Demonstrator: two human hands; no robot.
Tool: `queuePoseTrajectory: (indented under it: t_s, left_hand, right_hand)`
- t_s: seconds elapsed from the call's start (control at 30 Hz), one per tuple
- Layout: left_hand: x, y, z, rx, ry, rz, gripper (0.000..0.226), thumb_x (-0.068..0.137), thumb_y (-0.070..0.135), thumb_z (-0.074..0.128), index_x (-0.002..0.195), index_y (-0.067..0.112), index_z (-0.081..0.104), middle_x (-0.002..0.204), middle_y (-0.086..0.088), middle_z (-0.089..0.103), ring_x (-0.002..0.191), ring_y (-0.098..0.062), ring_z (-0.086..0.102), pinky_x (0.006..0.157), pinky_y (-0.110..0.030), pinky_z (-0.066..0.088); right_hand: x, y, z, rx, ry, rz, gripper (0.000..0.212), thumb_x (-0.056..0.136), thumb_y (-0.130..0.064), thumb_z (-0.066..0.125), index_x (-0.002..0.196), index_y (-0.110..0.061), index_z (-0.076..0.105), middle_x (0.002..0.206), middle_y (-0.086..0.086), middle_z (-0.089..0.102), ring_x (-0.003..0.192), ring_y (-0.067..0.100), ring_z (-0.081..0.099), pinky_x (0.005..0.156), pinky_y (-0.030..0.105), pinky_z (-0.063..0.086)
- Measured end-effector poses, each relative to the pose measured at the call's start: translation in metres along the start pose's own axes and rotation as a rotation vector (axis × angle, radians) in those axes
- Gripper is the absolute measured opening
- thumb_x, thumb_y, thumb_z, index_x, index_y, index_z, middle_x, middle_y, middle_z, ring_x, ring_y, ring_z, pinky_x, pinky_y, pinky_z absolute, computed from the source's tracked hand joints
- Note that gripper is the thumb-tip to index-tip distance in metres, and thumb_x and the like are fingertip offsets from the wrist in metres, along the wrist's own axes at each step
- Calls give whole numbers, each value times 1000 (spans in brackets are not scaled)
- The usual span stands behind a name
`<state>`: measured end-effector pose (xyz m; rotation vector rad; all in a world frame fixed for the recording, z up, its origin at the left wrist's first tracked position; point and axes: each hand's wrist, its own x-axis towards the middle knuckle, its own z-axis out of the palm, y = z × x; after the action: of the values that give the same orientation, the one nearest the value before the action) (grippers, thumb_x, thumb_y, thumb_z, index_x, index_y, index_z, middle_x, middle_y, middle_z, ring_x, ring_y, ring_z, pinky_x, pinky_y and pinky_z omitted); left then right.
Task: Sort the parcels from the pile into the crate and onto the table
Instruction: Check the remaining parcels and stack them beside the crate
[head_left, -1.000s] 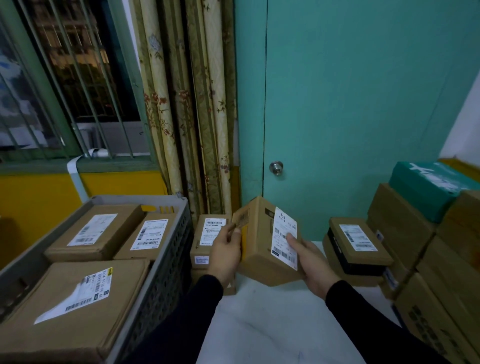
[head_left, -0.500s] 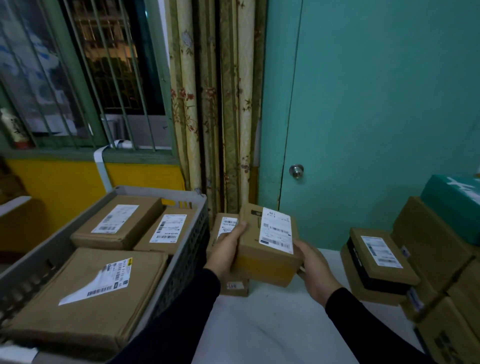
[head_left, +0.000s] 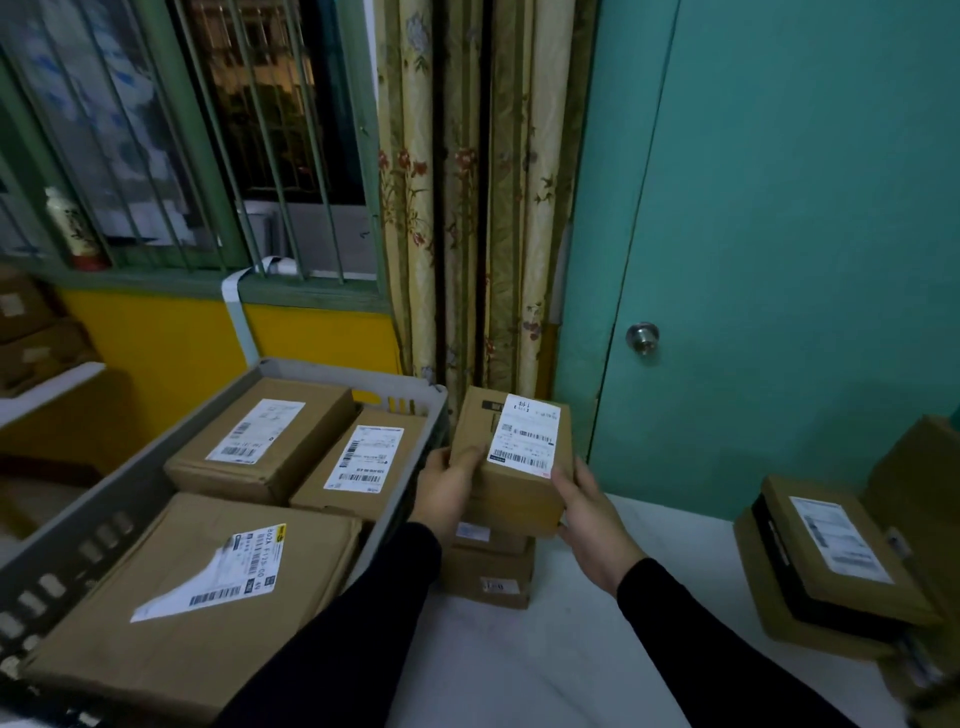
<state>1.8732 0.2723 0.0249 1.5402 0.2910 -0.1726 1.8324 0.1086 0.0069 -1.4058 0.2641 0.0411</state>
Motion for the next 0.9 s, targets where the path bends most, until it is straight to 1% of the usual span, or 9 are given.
queuePoseTrajectory:
  t_s: [0.1, 0.17, 0.23, 0.37, 0.43, 0.53, 0.67, 0.77, 0.9]
  left_hand:
    - [8, -6, 6, -45, 17, -32, 66, 94, 40, 65, 152, 22, 39, 140, -7, 55, 120, -23, 52, 101, -37, 39]
    - [12, -10, 9, -53, 19, -47, 70, 95, 35, 66, 154, 18, 33, 137, -6, 54, 120, -23, 50, 102, -37, 38]
    - [16, -13, 11, -43, 35, -38, 67, 95, 35, 66, 151, 16, 34, 132, -2, 52, 117, -21, 49, 98, -34, 37]
    - [21, -17, 10, -20, 102, -30, 80, 91, 54, 66, 156, 23, 30, 154, -6, 41, 136, -27, 44, 113, -41, 36]
    - [21, -18, 9, -21, 112, -50, 87, 91, 59, 64, 159, 22, 23, 157, -7, 39, 140, -29, 42, 115, -42, 34]
    - [19, -19, 7, -21, 113, -105, 96, 91, 62, 61, 162, 19, 12, 160, -8, 35, 144, -31, 37, 118, -44, 29]
    - [18, -17, 3, -5, 134, -138, 97, 92, 62, 60, 162, 14, 13, 160, -10, 36, 145, -32, 36, 119, -45, 27]
    - [8, -11, 1, 10, 132, -144, 98, 90, 66, 59, 161, 14, 15, 159, -11, 37, 144, -33, 37, 120, -47, 28]
    - [-4, -6, -3, -15, 126, -148, 103, 82, 71, 63, 160, 16, 22, 158, -10, 40, 140, -35, 43, 117, -52, 34]
  right_hand:
    - [12, 8, 8, -19, 32, -26, 29, 107, -37, 46, 132, -52, 46, 138, -9, 59, 117, 14, 63, 95, 39, 57]
    - [17, 9, 11, -25, 52, -39, 30, 108, -33, 45, 135, -47, 44, 135, -7, 59, 113, 8, 62, 80, 24, 57]
    - [24, 7, 12, -37, 51, -44, 38, 108, -34, 44, 146, -39, 42, 137, -7, 58, 111, 5, 61, 72, 15, 53]
    - [32, 4, 19, -87, 57, -37, 49, 107, -41, 44, 155, -37, 33, 146, -9, 50, 124, 13, 54, 90, 23, 46]
    - [31, 6, 22, -121, 31, -21, 54, 107, -44, 43, 158, -38, 26, 148, -12, 46, 127, 11, 48, 101, 28, 40]
    - [25, 8, 24, -160, -33, -4, 53, 107, -47, 40, 157, -40, 25, 143, -15, 46, 123, 8, 47, 101, 27, 38]
    - [23, 12, 21, -218, -30, 17, 57, 104, -55, 41, 158, -41, 28, 157, -11, 41, 140, 15, 41, 117, 38, 35]
    - [15, 5, 16, -223, -10, 33, 56, 105, -52, 41, 157, -37, 29, 160, -5, 40, 143, 18, 40, 118, 38, 34]
    - [2, -7, 4, -244, 45, 41, 60, 109, -43, 39, 162, -23, 18, 165, 2, 28, 151, 23, 27, 117, 36, 28]
